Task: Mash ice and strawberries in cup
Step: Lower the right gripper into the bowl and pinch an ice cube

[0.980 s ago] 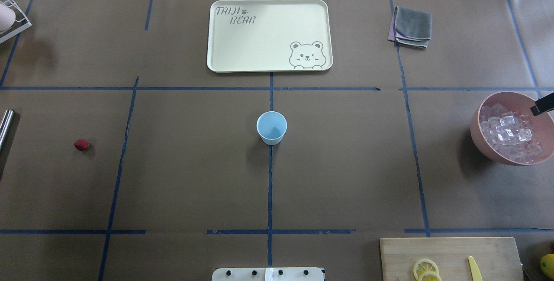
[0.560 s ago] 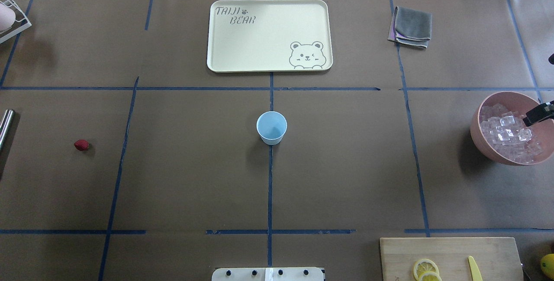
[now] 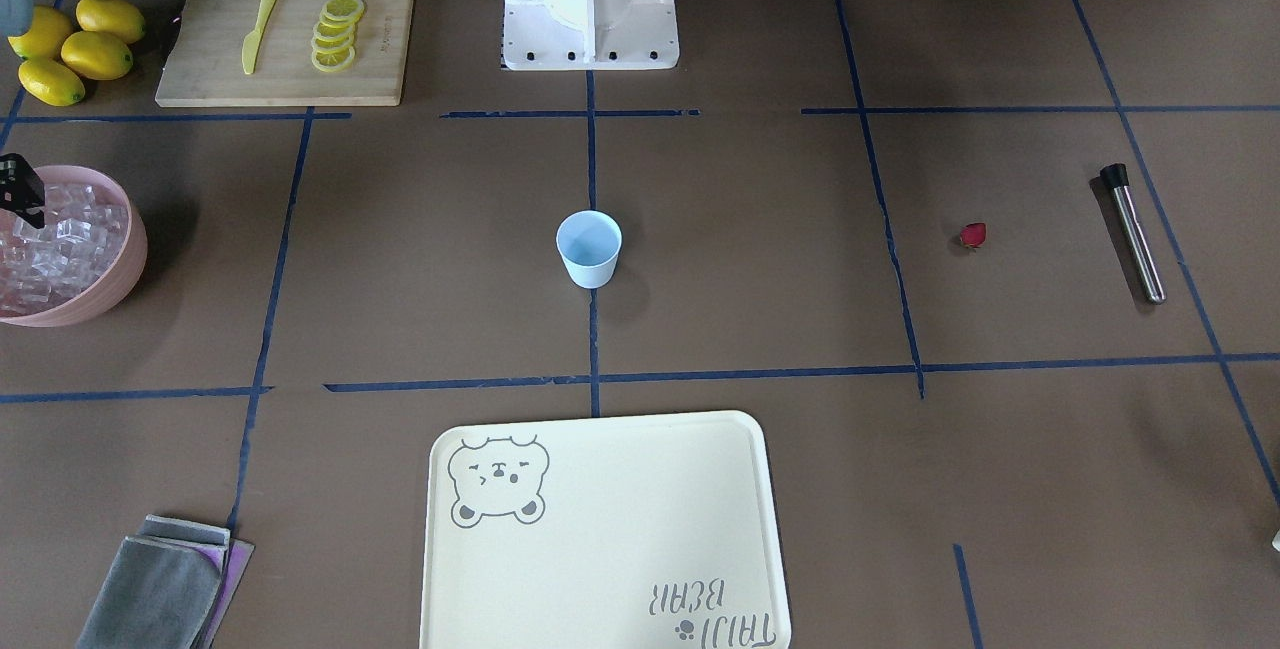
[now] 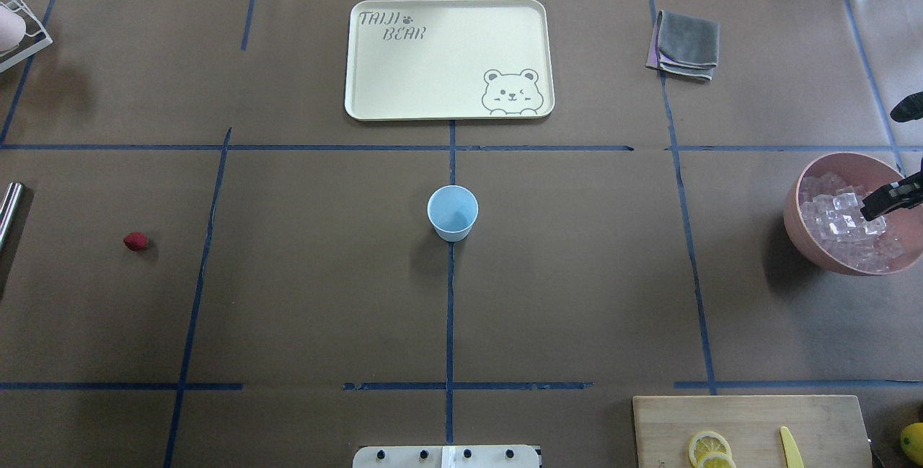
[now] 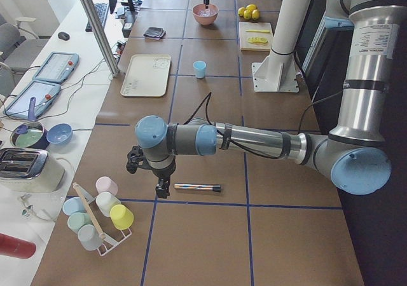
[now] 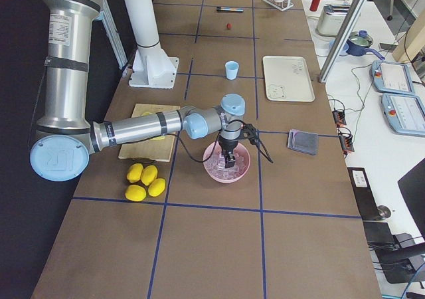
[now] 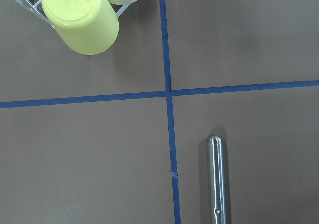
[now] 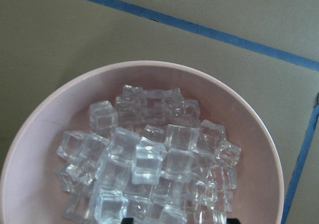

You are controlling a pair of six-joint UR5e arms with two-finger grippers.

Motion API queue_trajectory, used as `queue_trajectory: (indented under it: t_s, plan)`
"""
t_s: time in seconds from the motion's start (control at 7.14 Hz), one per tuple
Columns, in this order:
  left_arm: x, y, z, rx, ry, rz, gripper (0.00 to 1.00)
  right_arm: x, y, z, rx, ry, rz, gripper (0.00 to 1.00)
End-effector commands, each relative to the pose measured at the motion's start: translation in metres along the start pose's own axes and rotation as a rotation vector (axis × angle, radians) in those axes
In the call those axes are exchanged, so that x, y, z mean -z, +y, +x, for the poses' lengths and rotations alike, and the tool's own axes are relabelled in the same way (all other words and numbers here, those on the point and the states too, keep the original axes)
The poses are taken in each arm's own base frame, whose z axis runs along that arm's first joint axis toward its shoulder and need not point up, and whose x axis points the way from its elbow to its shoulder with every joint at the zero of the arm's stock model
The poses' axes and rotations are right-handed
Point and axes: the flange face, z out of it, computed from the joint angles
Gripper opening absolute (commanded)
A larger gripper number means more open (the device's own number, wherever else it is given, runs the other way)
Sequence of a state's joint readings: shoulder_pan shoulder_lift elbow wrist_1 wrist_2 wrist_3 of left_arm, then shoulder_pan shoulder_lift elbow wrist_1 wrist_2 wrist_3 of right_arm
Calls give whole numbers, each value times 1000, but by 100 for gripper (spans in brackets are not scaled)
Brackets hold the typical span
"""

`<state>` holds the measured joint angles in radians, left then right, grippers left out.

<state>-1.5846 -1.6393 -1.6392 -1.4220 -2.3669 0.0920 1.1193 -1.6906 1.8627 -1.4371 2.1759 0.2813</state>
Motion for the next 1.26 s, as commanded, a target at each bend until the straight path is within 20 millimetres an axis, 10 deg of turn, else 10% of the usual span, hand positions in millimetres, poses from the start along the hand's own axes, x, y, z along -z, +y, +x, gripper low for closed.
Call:
queue_trajectory:
  t_s: [0.0,1.12]
  plan:
    - [2,-1,2,-4,0,4,100,-4,3,1,0,5,-9,66]
    - [7,-1,7,-9,-1,10,100,-26,4,-2,15,28,-48,61]
